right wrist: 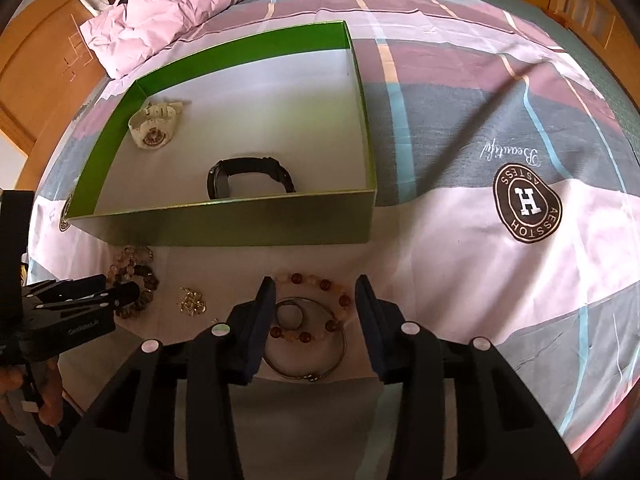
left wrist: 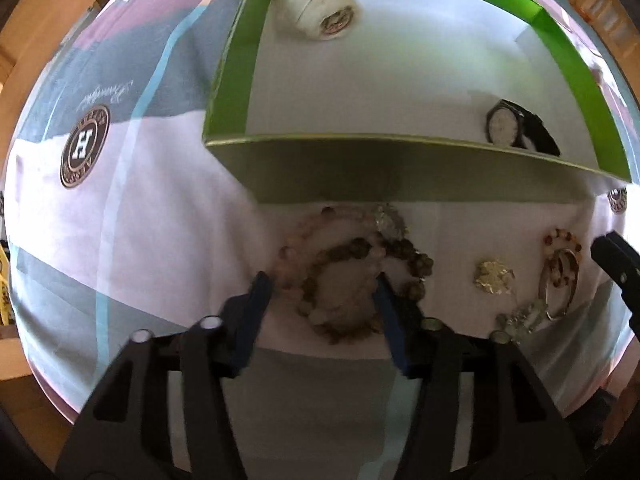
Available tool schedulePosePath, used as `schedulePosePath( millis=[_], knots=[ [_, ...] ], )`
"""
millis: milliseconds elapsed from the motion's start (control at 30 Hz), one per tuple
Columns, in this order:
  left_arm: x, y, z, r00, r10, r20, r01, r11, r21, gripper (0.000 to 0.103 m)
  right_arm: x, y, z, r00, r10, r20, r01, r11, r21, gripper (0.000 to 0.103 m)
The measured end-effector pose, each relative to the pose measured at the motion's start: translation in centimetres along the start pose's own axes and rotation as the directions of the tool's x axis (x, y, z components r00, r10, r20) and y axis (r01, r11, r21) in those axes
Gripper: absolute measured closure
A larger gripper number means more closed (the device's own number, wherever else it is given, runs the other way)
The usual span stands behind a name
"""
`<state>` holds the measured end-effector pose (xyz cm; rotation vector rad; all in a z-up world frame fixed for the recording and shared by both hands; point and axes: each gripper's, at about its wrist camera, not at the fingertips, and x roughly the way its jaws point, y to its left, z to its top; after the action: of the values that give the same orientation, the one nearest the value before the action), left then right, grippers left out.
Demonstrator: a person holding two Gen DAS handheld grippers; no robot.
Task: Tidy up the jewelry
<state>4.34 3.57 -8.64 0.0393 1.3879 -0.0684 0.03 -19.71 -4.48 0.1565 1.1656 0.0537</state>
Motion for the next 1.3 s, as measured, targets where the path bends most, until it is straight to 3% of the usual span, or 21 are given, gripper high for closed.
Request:
schedulePosePath(
  millis=[67, 200, 300, 400, 633, 833, 900, 933, 967, 1300],
  knots=[
    [-0.4, 0.3, 0.0, 1.000, -0.005, 0.009, 0.005, 1.000, -0.022, 0.081, 0.2, -0.2, -0.1, 1.000, -0.006, -0.008, 0.006, 1.000, 0.003, 0.060],
    [-1.8, 1.3, 0.0, 0.994, -0.105, 0.019, 0.106, 0.993, -0.058, 0.095, 0.6, -0.4, -0.2, 1.000, -0.016, -0.020, 0.016, 1.000, 0.005, 0.060],
    [-3.2, 1.5, 0.0, 0.989, -0.140, 0.054, 0.143, 0.988, -0.050, 0.095, 0.8, -0.2, -0.3, 1.000, -0.004, -0.031, 0.004, 1.000, 0.000, 0.060],
    [-4.1, 2.1, -0.1, 0.985, -0.157, 0.069, 0.160, 0.986, -0.048, 0.095, 1.1, 0.9, -0.6, 0.996, 0.063, -0.055, -0.065, 0.997, -0.034, 0.060],
    [-3.6, 2.6, 0.2, 0.989, -0.137, 0.047, 0.140, 0.988, -0.063, 0.095, 2.2, 5.9, -2.5, 0.986, 0.122, -0.113, -0.142, 0.971, -0.193, 0.060],
    [-3.4, 2.0, 0.4, 0.989, -0.137, 0.048, 0.140, 0.989, -0.051, 0.095, 3.7, 8.9, -4.3, 0.993, 0.016, -0.116, -0.052, 0.947, -0.318, 0.060],
    [-3.4, 2.1, 0.3, 0.990, -0.136, 0.048, 0.139, 0.989, -0.054, 0.095, 3.5, 9.3, -4.2, 0.994, -0.003, -0.106, -0.034, 0.939, -0.341, 0.067],
    [-3.4, 2.1, 0.2, 0.989, -0.136, 0.050, 0.139, 0.989, -0.056, 0.095, 3.4, 9.3, -4.2, 0.994, -0.006, -0.107, -0.031, 0.938, -0.344, 0.082],
    [-3.5, 2.3, 0.3, 0.989, -0.136, 0.052, 0.139, 0.989, -0.057, 0.095, 3.3, 9.1, -4.0, 0.994, -0.008, -0.110, -0.030, 0.941, -0.336, 0.090],
    [-4.4, 2.4, -0.1, 0.987, -0.135, 0.087, 0.140, 0.989, -0.048, 0.095, 0.1, 4.6, -1.4, 0.999, 0.040, -0.009, -0.041, 0.986, -0.159, 0.093]
  ],
)
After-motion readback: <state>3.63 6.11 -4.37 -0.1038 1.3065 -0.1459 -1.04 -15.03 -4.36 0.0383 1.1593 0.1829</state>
